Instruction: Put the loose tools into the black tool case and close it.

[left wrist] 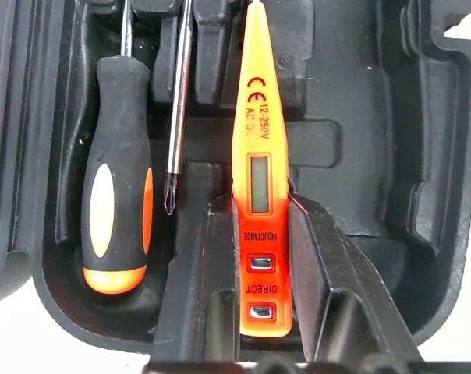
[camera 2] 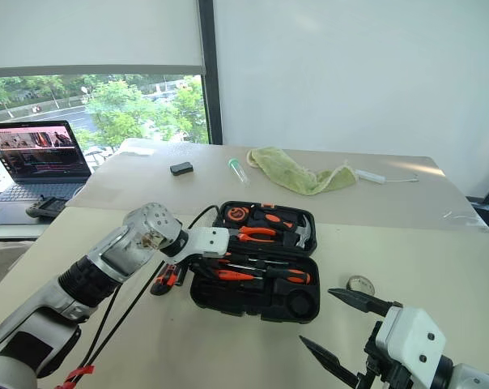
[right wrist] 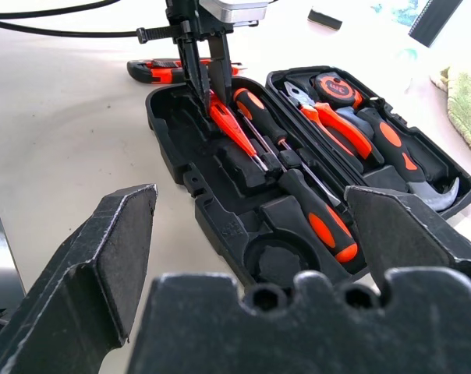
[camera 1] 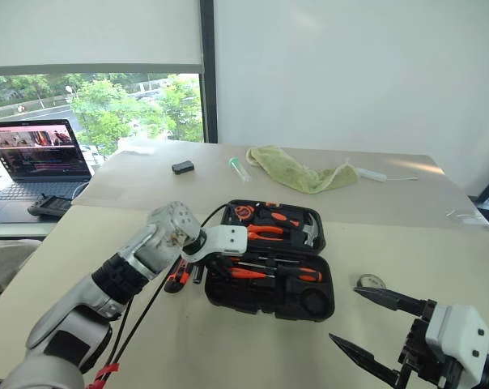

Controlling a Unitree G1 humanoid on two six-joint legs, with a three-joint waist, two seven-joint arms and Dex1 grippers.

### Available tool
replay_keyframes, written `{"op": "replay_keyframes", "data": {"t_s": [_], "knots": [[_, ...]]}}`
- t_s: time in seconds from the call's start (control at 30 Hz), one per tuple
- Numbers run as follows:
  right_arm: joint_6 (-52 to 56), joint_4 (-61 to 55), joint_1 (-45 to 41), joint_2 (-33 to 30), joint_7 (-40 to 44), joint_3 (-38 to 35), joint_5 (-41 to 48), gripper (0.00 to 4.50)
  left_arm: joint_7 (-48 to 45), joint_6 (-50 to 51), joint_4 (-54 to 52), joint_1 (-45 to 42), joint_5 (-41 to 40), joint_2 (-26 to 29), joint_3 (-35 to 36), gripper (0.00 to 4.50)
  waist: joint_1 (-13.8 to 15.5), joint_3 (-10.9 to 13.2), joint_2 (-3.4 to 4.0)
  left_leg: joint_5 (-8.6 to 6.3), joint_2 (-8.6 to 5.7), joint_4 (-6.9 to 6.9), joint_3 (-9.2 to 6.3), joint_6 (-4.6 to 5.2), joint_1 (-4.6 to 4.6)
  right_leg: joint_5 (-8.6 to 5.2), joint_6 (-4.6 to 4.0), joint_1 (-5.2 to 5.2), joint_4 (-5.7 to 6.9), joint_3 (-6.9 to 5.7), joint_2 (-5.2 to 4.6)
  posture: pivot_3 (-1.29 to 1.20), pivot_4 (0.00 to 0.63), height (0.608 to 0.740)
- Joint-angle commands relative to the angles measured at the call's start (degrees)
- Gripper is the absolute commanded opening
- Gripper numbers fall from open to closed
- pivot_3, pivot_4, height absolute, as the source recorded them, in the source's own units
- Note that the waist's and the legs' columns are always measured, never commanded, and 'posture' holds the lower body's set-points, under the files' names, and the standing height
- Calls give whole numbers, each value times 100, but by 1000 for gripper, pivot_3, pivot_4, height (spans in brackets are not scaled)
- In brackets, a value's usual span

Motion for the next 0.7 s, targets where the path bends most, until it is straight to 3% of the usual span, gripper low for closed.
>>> {"op": "replay_keyframes", "data": {"t_s": [0.03,0.63,0.7], "knots": [[-214,-160,60,-45,-91,-18,36,4500,46,-51,119,-53,118,-57,-101,422,-1,0,0,-1,0,4,0,1,0,0,0,0,3,1,0,0,150,740],[-365,-160,250,-194,-223,-64,114,4500,204,-833,547,26,436,-267,-143,422,30,-12,14,-2,-1,32,0,3,4,-2,0,2,37,6,-5,0,150,740],[-376,-160,272,-207,-224,-85,129,4500,200,-822,517,49,434,-268,-132,1224,36,-13,17,-2,-1,32,0,3,4,-2,-1,2,37,6,-5,0,150,740]]}}
